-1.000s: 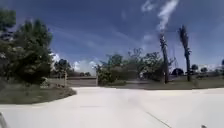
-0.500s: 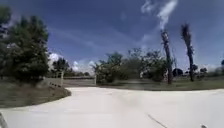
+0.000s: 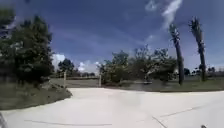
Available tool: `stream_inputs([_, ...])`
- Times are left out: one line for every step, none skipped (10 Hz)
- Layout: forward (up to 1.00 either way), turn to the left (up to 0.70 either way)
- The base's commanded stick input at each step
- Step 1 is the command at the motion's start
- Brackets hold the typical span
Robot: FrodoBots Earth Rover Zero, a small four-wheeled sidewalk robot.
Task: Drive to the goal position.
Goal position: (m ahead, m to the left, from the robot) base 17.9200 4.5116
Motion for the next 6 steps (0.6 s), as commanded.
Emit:
stream_inputs([0.85,0.04])
stream_inputs([0.85,0.04])
stream_inputs([0.85,0.04])
stream_inputs([0.85,0.04])
stream_inputs([0.85,0.04])
stream_inputs([0.85,0.04])
